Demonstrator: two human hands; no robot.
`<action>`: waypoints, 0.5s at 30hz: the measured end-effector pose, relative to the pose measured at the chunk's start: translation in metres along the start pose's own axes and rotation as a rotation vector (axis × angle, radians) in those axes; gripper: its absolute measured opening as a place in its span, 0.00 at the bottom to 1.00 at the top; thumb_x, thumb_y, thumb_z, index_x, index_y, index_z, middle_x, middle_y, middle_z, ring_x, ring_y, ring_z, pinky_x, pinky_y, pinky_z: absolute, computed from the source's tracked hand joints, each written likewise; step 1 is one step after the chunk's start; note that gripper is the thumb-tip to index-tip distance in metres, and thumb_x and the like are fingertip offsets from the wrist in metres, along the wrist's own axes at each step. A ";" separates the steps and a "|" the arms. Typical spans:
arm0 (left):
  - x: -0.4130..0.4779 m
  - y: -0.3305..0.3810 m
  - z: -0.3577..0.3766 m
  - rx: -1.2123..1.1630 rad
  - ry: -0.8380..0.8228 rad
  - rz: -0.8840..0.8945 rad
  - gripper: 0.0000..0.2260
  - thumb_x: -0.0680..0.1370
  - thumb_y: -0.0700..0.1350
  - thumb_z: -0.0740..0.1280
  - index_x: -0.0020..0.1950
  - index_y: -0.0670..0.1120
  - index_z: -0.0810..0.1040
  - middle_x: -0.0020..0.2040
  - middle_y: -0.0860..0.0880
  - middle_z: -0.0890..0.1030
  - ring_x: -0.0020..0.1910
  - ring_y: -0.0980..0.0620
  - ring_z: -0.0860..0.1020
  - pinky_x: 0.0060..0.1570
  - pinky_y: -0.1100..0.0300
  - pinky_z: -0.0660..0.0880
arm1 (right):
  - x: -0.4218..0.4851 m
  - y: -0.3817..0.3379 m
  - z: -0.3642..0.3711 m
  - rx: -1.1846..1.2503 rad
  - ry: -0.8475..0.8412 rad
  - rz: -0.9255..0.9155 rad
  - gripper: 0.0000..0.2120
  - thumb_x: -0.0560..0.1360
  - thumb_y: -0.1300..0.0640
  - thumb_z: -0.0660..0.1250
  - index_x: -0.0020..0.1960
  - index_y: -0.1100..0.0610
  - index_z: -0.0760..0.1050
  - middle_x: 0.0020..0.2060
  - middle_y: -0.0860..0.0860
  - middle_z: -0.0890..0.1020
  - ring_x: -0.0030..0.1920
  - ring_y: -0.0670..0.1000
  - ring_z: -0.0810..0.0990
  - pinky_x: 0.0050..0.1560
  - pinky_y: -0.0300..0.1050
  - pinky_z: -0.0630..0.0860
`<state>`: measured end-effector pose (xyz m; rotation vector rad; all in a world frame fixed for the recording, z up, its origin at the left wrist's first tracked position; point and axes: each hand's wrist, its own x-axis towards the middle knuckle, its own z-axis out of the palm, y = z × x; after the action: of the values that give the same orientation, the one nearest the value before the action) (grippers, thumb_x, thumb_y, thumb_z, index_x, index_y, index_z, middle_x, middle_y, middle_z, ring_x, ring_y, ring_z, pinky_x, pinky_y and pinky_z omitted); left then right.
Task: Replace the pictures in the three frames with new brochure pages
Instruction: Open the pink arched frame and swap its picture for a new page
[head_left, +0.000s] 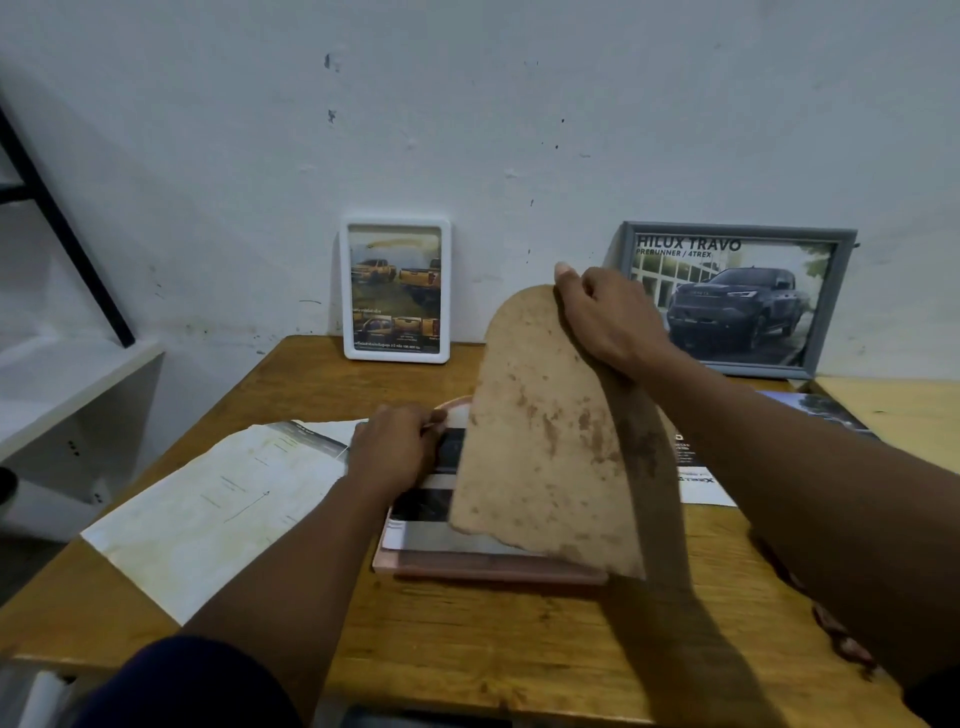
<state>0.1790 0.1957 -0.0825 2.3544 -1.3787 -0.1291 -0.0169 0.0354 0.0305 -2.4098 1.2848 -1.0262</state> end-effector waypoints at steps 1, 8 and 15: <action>-0.001 -0.001 -0.001 -0.024 0.038 0.013 0.13 0.82 0.53 0.64 0.65 0.58 0.81 0.58 0.47 0.83 0.57 0.44 0.78 0.53 0.49 0.76 | -0.002 0.005 -0.007 -0.044 -0.014 -0.015 0.30 0.78 0.31 0.45 0.41 0.53 0.72 0.38 0.53 0.78 0.42 0.57 0.78 0.51 0.57 0.77; -0.001 -0.005 -0.008 0.079 0.122 0.051 0.14 0.83 0.54 0.63 0.66 0.54 0.82 0.57 0.49 0.85 0.52 0.47 0.81 0.49 0.52 0.78 | -0.053 0.054 -0.007 -0.274 -0.235 0.016 0.29 0.78 0.31 0.47 0.42 0.53 0.74 0.40 0.53 0.80 0.43 0.56 0.79 0.51 0.58 0.78; -0.011 0.003 -0.009 0.057 0.058 0.107 0.18 0.82 0.58 0.64 0.68 0.52 0.80 0.62 0.48 0.83 0.57 0.46 0.80 0.52 0.51 0.77 | -0.113 0.107 0.025 -0.294 -0.334 0.133 0.22 0.80 0.35 0.51 0.52 0.53 0.70 0.50 0.53 0.80 0.48 0.53 0.78 0.52 0.55 0.77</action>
<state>0.1736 0.2062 -0.0743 2.3051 -1.4946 0.0085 -0.1110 0.0594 -0.0939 -2.5175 1.5282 -0.3969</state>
